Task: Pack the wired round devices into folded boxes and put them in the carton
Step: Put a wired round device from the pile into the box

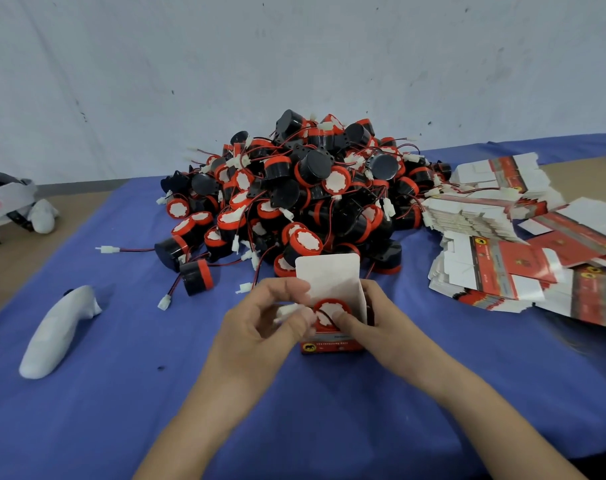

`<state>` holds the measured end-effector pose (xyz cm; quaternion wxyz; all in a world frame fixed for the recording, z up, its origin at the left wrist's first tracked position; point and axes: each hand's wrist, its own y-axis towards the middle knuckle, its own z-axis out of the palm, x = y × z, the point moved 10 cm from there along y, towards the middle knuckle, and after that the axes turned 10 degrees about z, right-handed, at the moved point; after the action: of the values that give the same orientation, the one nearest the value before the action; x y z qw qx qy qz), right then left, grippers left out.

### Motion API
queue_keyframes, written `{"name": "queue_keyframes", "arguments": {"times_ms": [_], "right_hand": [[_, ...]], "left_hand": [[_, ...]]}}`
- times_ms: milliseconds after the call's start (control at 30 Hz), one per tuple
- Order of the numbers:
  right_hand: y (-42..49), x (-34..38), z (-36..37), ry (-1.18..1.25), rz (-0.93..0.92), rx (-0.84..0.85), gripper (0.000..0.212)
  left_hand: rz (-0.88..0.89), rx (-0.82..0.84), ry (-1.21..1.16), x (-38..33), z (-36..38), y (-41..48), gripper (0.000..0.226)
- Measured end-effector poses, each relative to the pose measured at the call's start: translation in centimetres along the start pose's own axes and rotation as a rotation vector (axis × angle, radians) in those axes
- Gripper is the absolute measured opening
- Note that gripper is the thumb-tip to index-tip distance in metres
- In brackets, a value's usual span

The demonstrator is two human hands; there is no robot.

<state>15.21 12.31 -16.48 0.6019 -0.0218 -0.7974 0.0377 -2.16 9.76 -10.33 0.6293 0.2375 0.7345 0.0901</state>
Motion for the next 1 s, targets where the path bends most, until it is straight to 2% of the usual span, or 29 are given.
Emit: {"name": "queue_keyframes", "arguments": {"times_ms": [100, 267, 333, 500, 567, 700, 900, 1000], "right_hand": [[-0.1, 0.1, 0.1, 0.000, -0.004, 0.002, 0.030], [-0.2, 0.2, 0.1, -0.005, -0.013, -0.003, 0.030], [-0.2, 0.1, 0.1, -0.007, -0.012, 0.001, 0.029], [-0.3, 0.1, 0.2, 0.012, -0.008, 0.012, 0.029], [-0.4, 0.2, 0.3, 0.013, -0.013, 0.015, 0.028], [-0.5, 0.3, 0.4, 0.017, -0.020, 0.026, 0.028], [-0.5, 0.3, 0.5, 0.022, -0.028, 0.025, 0.026], [-0.5, 0.3, 0.5, 0.035, -0.026, 0.025, 0.025]], "left_hand": [[-0.001, 0.027, -0.159, -0.8, 1.0, -0.1, 0.028], [0.052, 0.018, -0.118, -1.1, 1.6, 0.7, 0.022], [0.073, 0.017, 0.021, -0.7, 1.4, 0.9, 0.026], [0.096, 0.070, 0.717, 0.6, 0.8, 1.1, 0.048], [0.146, 0.049, 0.873, 0.2, 0.6, 1.2, 0.044], [0.292, 0.068, 0.977, -0.8, 1.6, 1.2, 0.030], [0.220, 0.018, 1.009, -0.5, 1.3, 1.4, 0.030], [0.229, 0.043, 1.120, -0.7, 1.5, 1.6, 0.028]]}}
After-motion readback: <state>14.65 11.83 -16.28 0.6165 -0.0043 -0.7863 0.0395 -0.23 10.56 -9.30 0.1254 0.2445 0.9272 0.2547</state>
